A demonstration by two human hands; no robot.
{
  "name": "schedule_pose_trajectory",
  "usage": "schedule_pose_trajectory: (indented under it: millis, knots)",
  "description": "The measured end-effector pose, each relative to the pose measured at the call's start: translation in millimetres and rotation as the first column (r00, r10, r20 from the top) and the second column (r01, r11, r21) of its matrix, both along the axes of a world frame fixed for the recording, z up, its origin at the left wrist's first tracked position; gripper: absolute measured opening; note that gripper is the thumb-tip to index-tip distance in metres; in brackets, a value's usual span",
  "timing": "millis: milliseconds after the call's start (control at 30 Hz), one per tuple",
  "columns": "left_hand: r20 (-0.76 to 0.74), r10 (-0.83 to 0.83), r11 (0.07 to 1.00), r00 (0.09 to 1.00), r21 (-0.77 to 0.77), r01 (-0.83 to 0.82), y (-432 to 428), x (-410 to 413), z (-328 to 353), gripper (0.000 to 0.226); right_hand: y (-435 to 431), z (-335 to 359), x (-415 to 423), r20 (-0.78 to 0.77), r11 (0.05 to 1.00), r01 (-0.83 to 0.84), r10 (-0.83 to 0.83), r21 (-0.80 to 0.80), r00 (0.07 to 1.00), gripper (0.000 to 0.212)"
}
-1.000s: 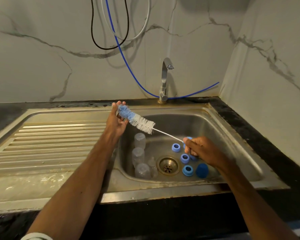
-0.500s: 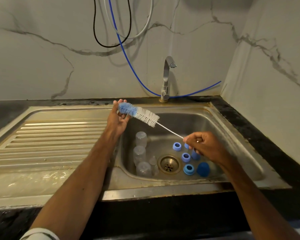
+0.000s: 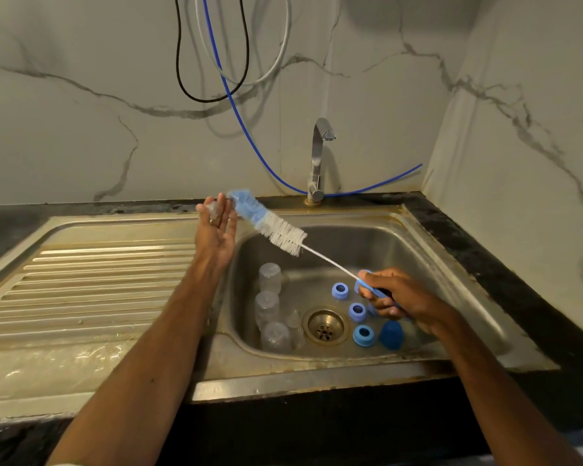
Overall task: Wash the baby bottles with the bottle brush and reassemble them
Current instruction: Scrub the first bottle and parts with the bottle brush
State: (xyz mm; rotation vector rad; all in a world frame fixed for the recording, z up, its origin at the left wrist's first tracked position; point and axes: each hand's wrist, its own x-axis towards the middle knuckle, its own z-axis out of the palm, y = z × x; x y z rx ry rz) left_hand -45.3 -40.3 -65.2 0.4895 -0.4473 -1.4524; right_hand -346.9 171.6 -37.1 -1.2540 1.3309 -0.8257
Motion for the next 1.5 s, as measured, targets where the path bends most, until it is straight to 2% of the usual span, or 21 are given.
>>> schedule_pose_trajectory:
  millis: [67, 133, 267, 333, 500, 600, 667, 800, 1133, 1333, 1500]
  knots:
    - [-0.014, 0.044, 0.999, 0.999, 0.013, -0.044, -1, 4, 2, 0.035, 1, 0, -2, 0.032, 0.997, 0.072, -0.071, -0.033, 0.997, 0.048]
    - [0.045, 0.013, 1.000, 0.999, 0.014, -0.014, 1, 0, 3, 0.038, 1, 0, 0, 0.027, 0.988, 0.117, -0.115, -0.101, 0.993, 0.048]
    - [0.324, -0.119, 0.988, 0.939, -0.054, 0.143, 16, -27, 4, 0.036, -1, -2, 11, -0.023, 0.965, 0.127, -0.135, -0.229, 0.991, 0.033]
    - [0.383, -0.170, 0.977, 0.908, -0.055, 0.206, 26, -38, 5, 0.028, -5, -6, 17, -0.011, 0.957, 0.125, -0.132, -0.263, 0.991, 0.028]
    - [0.359, -0.251, 0.966, 0.899, 0.035, 0.255, 42, -51, 10, 0.017, -16, -16, 32, 0.008, 0.947, 0.109, -0.112, -0.303, 0.994, 0.026]
    - [0.305, -0.320, 0.947, 0.897, 0.104, 0.303, 42, -47, 10, 0.024, -21, -16, 37, 0.001, 0.958, 0.090, -0.093, -0.273, 0.996, 0.026]
    - [0.252, -0.354, 0.934, 0.900, 0.145, 0.327, 40, -45, 10, 0.032, -26, -11, 39, -0.042, 0.959, 0.122, -0.137, -0.257, 0.990, 0.029]
    - [0.170, -0.378, 0.923, 0.910, 0.141, 0.358, 42, -45, 13, 0.033, -39, 2, 39, -0.094, 0.946, 0.159, -0.193, -0.284, 0.977, 0.039]
    - [0.154, -0.304, 0.953, 0.940, 0.057, 0.299, 32, -39, 12, 0.030, -54, -13, 59, -0.028, 0.965, 0.082, -0.092, -0.249, 0.995, 0.032]
    - [0.212, -0.244, 0.970, 0.946, 0.051, 0.239, 29, -40, 6, 0.031, -54, -20, 68, -0.022, 0.975, 0.028, -0.034, -0.221, 0.999, 0.026]
    - [0.252, -0.216, 0.976, 0.943, 0.041, 0.213, 29, -39, 3, 0.027, -55, -24, 75, -0.052, 0.931, 0.118, -0.145, -0.345, 0.988, 0.040]
